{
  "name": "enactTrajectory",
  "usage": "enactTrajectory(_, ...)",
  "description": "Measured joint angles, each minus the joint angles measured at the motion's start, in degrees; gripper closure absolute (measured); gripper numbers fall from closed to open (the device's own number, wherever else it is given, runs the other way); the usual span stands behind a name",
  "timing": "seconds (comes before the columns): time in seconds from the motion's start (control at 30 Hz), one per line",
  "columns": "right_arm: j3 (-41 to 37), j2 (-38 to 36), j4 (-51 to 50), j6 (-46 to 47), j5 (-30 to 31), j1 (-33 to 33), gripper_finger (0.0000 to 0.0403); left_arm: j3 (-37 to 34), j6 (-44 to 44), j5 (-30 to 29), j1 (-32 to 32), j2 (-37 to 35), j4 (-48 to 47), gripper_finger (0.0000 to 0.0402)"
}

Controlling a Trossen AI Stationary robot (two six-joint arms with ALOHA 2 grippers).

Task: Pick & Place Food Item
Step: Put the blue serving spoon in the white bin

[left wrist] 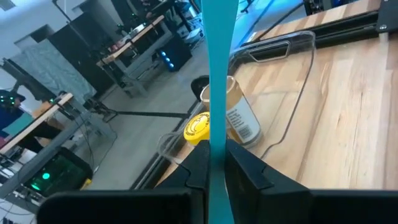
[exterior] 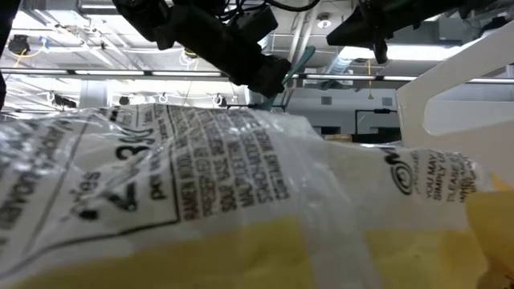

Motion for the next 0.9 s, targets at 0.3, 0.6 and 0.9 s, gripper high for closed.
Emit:
enactTrajectory(0.3, 0.0, 0.7, 0.6, 4.4, -4.4, -2.1, 0.0262, 2.8, 0.2, 0.0, 0.0, 0.0, -3.0, 0.0377)
enactTrajectory(0.6, 0.0, 1.0, 2.0, 4.4, -4.4, -2.0, 0.0214, 3.0, -0.4, 0.0, 0.1, 0.0, -2.9, 0.0377)
enactTrajectory(0.9, 0.2, 3.5, 4.6, 4.4, -4.4, -1.7, 0.0229, 3.0, -2.1, 0.0, 0.1, 0.0, -2.8, 0.0377)
